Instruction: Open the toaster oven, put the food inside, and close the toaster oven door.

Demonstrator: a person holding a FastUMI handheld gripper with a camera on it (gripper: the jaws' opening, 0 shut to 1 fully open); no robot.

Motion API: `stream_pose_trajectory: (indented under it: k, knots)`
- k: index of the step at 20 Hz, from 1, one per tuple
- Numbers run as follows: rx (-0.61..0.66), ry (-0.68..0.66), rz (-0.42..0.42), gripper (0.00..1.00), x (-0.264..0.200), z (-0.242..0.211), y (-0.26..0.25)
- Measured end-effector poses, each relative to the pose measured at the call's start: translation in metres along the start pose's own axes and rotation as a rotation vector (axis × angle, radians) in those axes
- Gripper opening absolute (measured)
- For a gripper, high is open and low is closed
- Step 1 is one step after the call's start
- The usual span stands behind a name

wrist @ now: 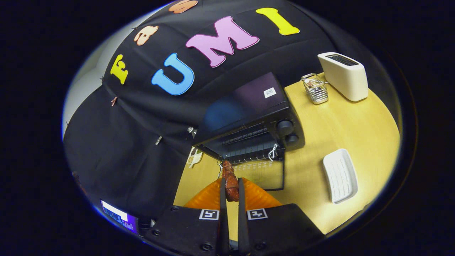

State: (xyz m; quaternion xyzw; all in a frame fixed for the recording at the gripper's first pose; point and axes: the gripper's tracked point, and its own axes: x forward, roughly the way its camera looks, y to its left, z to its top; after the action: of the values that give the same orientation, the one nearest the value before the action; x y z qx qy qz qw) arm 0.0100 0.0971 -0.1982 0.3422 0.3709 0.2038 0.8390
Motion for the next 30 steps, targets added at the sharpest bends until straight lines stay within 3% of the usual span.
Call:
stream_pose_trajectory:
  k: [9, 12, 23, 24, 28, 30]
  knots:
    - [0.013, -0.124, -0.139, 0.14, 0.125, 0.013, -0.006]
    - [0.029, -0.137, -0.141, 0.14, 0.151, 0.012, -0.007]
    - [0.088, -0.248, -0.253, 0.23, 0.183, 0.043, -0.034]
    - [0.070, -0.249, -0.276, 0.27, 0.182, 0.044, -0.039]
    - [0.030, -0.231, -0.346, 0.69, 0.177, 0.041, -0.056]
    - [0.018, -0.219, -0.377, 0.95, 0.172, 0.041, -0.064]
